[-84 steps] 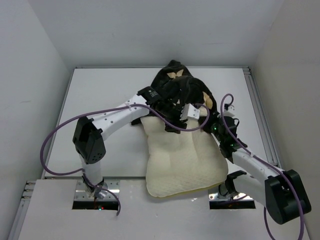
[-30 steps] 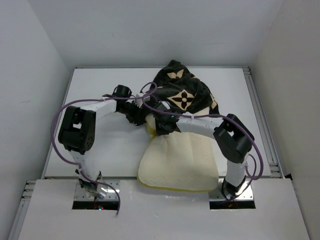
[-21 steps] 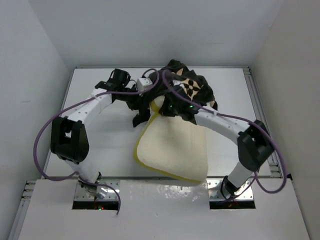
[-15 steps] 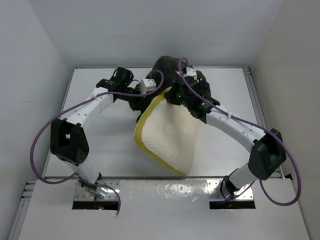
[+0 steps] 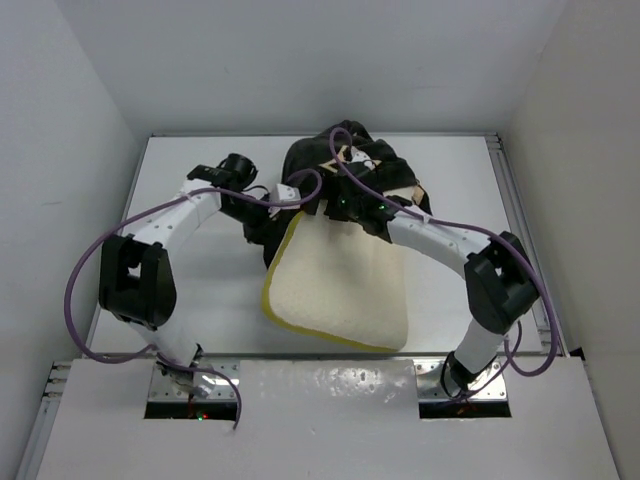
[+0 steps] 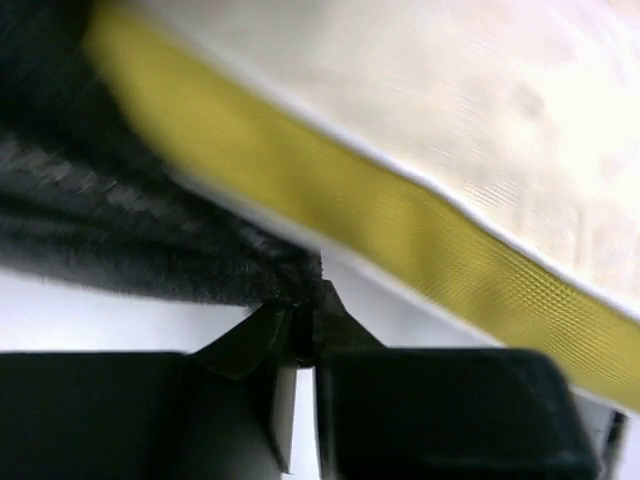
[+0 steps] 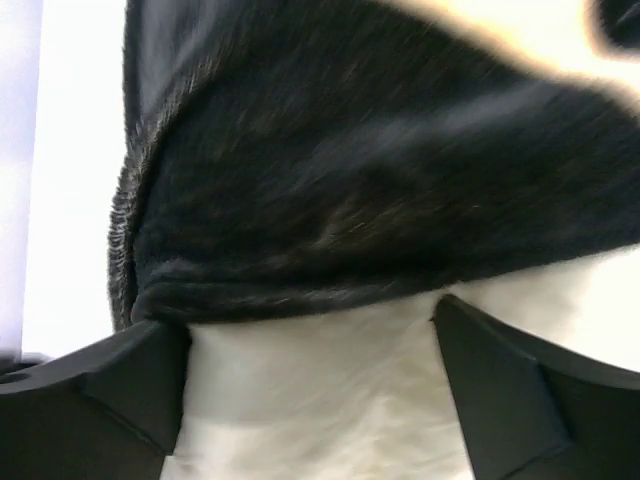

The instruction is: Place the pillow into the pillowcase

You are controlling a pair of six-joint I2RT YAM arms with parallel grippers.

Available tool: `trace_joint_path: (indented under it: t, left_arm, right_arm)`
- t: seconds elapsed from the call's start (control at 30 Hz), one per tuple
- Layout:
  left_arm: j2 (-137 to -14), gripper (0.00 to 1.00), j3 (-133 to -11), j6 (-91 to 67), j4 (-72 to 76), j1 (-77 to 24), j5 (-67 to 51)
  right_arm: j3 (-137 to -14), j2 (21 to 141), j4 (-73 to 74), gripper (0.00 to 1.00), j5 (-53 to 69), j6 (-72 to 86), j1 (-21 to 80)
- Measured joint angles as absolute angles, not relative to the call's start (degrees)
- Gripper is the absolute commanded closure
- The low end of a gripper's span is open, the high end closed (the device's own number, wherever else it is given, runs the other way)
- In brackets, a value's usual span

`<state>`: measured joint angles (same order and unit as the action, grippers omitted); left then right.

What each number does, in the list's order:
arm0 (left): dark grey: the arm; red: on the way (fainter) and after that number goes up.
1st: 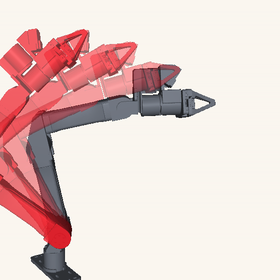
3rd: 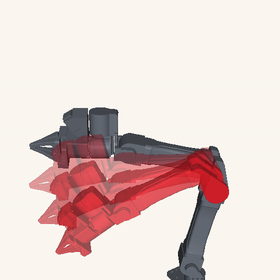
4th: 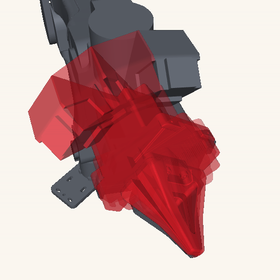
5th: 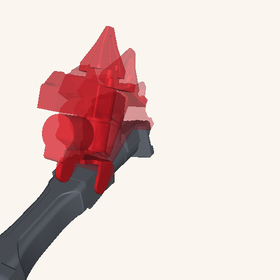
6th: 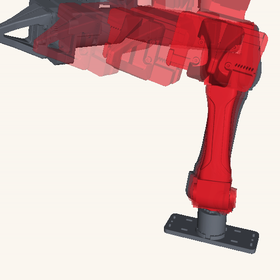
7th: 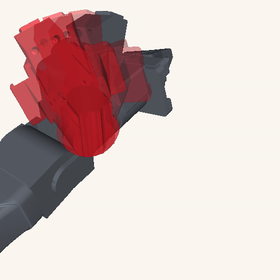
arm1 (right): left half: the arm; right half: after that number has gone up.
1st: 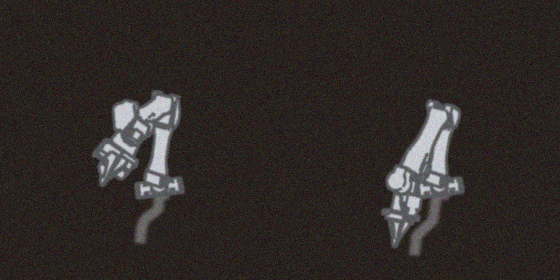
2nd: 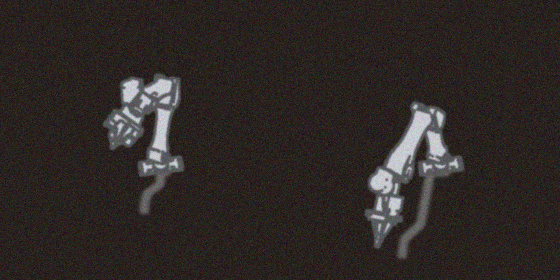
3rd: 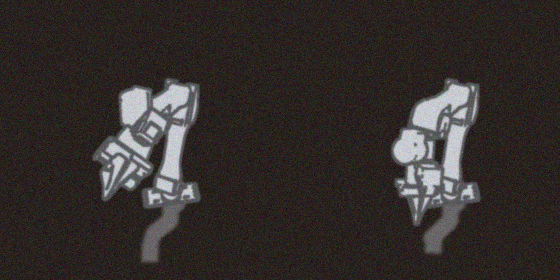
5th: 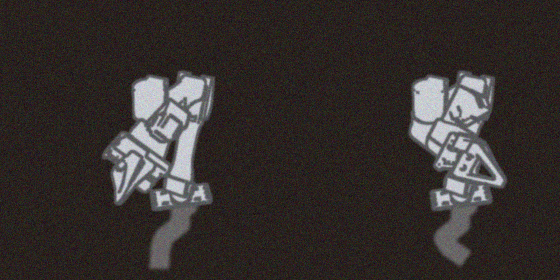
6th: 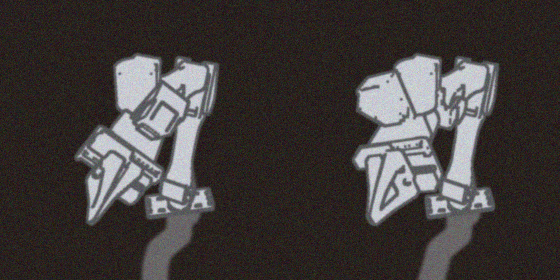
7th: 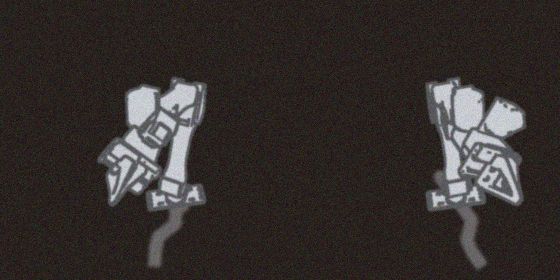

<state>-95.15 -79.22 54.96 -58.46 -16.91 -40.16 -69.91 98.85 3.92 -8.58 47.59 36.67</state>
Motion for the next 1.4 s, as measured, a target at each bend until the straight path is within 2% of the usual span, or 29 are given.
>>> trace_joint_path:
  t: [0.07,0.17,0.23,0.27,0.3,0.33,0.37,0.4,0.47,0.5,0.53,0.57,0.6,0.63,0.67,0.7,0.83,0.87,0.9,0.93,1.0,1.1,1.13,1.2,1.23,1.27,1.3,1.37,1.4]
  left_arm:
    - [-95.4,0.74,-76.7,54.3,-58.7,-14.0,-39.7]
    - [-95.7,0.44,-76.3,53.6,-60.1,-10.6,-39.0]
    - [-95.5,0.40,-76.6,53.6,-60.7,-9.1,-38.0]
    - [-95.5,0.39,-77.0,53.5,-61.1,-8.8,-37.6]
    - [-95.5,0.38,-78.2,53.7,-61.9,-8.6,-36.8]
    - [-95.6,0.38,-80.1,53.6,-62.8,-8.6,-36.1]
    - [-95.6,0.43,-82.8,53.3,-63.0,-8.6,-35.7]
    - [-95.6,0.64,-85.3,52.8,-62.8,-8.8,-35.5]
    - [-95.8,0.89,-92.2,50.0,-61.2,-9.5,-34.8]
    - [-96.0,0.96,-95.8,48.1,-59.0,-10.6,-34.0]
    - [-96.0,0.96,-98.7,45.8,-55.8,-12.0,-33.1]
    - [-96.0,0.94,-100.5,44.0,-52.7,-13.9,-32.0]
    - [-96.2,0.74,-101.7,42.7,-49.8,-16.3,-30.6]
    - [-96.6,0.64,-102.6,41.6,-46.9,-19.3,-28.8]
    - [-97.4,0.59,-103.3,40.4,-44.4,-22.5,-27.1]
    - [-99.0,0.51,-104.2,39.1,-42.0,-26.5,-25.0]
    - [-108.9,0.45,-107.2,34.8,-34.2,-36.4,-18.0]
    - [-112.6,0.40,-108.1,33.4,-32.5,-38.3,-16.1]
    - [-115.1,0.40,-108.6,32.4,-31.4,-39.3,-14.7]
    - [-118.5,0.34,-109.8,31.3,-30.7,-40.4,-12.8]
    - [-123.3,0.29,-110.7,30.1,-28.6,-41.6,-9.1]
    - [-127.3,0.28,-110.8,29.6,-25.6,-42.9,-3.1]
    - [-128.1,0.29,-111.2,29.6,-24.7,-43.2,-1.3]
    - [-129.7,0.48,-112.4,29.9,-22.9,-44.0,2.7]
    - [-130.3,0.60,-113.0,30.2,-22.2,-44.3,4.3]
    - [-130.8,0.80,-113.7,30.5,-21.5,-44.6,5.8]
    - [-131.3,0.86,-114.1,30.6,-20.9,-44.9,6.9]
    - [-131.6,1.00,-114.3,31.2,-20.2,-45.1,8.0]
    - [-131.6,1.00,-114.3,31.4,-20.1,-45.0,8.0]
  right_arm:
    - [-68.4,98.6,2.9,0.01,-6.0,45.7,36.5]
    - [-65.8,95.9,3.5,0.01,-5.2,42.9,36.4]
    - [-62.6,90.9,4.8,0.01,-4.7,41.1,35.2]
    - [-61.1,87.7,5.7,0.05,-4.2,40.2,34.2]
    - [-60.1,84.4,6.6,0.20,-3.8,39.4,32.9]
    - [-59.3,81.1,7.4,0.47,-2.7,38.4,31.0]
    - [-58.7,77.7,8.1,0.80,-2.0,37.5,28.6]
    - [-58.3,75.0,8.4,1.00,-1.0,36.9,26.2]
    - [-57.0,70.8,8.5,0.97,0.4,37.2,21.5]
    - [-56.0,69.0,8.5,0.61,0.7,37.2,19.1]
    - [-54.8,67.8,8.6,0.43,1.0,37.7,17.1]
    - [-53.3,67.1,8.6,0.28,1.5,37.9,15.3]
    - [-51.6,66.8,8.4,0.17,1.9,38.3,13.8]
    - [-49.9,67.0,8.2,0.07,2.4,38.5,12.7]
    - [-47.9,67.5,8.0,0.02,3.1,38.8,11.5]
    - [-45.8,68.3,7.9,0.01,4.0,39.0,10.5]
    - [-38.9,72.6,5.3,0.02,7.5,40.6,7.4]
    - [-37.2,73.8,3.6,0.04,8.6,41.1,6.7]
    - [-36.3,74.7,2.5,0.05,9.3,41.4,6.3]
    - [-35.6,76.1,0.8,0.06,10.1,41.8,5.9]
    - [-35.2,78.7,-2.4,0.08,11.4,42.2,5.6]
    - [-35.0,82.7,-9.1,0.11,14.6,43.5,5.6]
    - [-34.8,84.0,-11.5,0.12,15.8,44.1,5.6]
    - [-34.0,86.9,-16.1,0.18,17.5,45.4,5.8]
    - [-33.5,88.5,-18.1,0.22,18.2,46.2,5.9]
    - [-33.2,89.8,-19.4,0.26,18.7,46.8,5.9]
    - [-32.7,91.2,-21.0,0.39,19.2,47.5,5.9]
    - [-32.0,93.2,-24.0,0.56,20.3,48.7,5.9]
    - [-31.7,93.6,-25.3,0.76,20.8,49.4,5.9]
